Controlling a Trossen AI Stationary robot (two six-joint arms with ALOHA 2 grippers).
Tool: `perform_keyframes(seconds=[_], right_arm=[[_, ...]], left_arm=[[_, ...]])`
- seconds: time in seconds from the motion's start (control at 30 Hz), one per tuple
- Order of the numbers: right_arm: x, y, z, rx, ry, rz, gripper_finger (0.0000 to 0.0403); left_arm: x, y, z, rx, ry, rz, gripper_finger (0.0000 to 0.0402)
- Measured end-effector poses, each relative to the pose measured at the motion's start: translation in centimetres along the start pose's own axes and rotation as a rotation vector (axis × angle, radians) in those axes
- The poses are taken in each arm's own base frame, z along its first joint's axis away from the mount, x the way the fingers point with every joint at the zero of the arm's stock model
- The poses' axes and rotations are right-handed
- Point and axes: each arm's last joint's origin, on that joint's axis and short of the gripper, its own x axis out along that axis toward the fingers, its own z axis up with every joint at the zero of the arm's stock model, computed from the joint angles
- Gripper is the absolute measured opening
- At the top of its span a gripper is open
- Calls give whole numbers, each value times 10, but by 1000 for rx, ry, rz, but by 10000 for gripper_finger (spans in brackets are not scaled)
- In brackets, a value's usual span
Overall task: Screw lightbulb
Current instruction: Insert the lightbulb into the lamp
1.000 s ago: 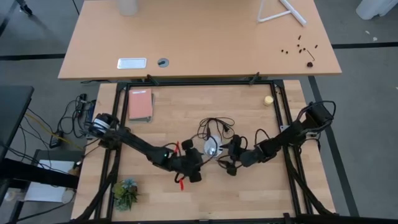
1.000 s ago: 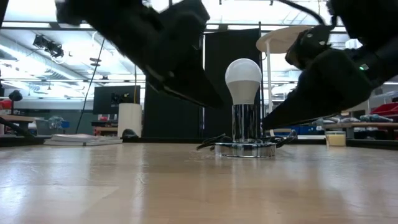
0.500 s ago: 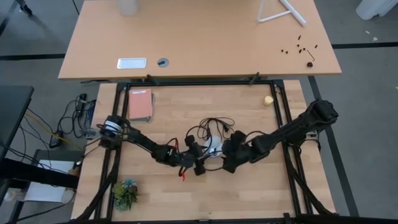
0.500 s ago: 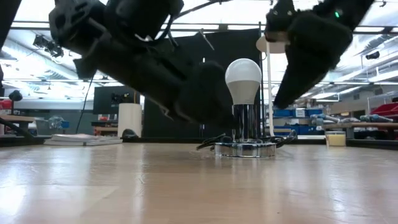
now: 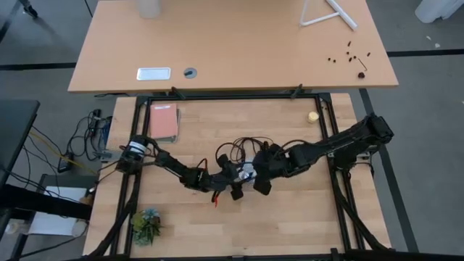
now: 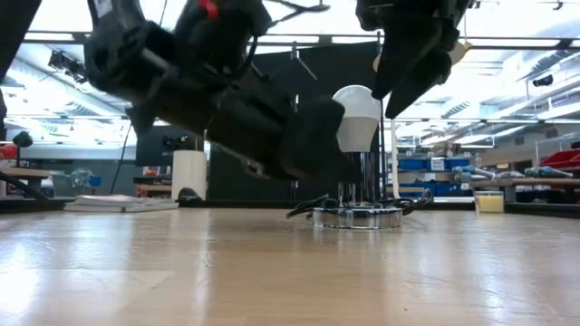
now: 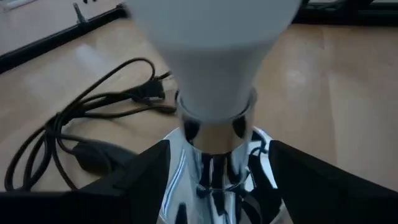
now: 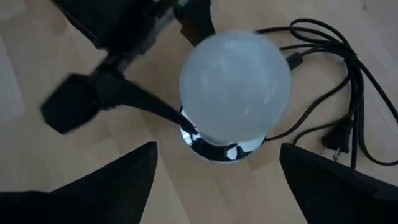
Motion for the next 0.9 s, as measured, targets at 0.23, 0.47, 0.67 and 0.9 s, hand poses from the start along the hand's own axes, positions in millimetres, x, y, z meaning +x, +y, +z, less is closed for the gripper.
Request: perform_keyframes(seconds=[0.23,0.47,0.67,0.9], right_arm=[[0,-5,5,28,29,12,347],[1,-10,5,41,80,13,347],[1,-14,8,42,90,16,347],[-15,-12,19,30,76,6,347]], left_arm=[[13,-3,-20,-12,-106,-12,258],[18,-3,-27,-16,-178,-12,219],[23,-2,-33,-41,-220,-25,203],[24,-1,-36,-54,-237,-28,202]])
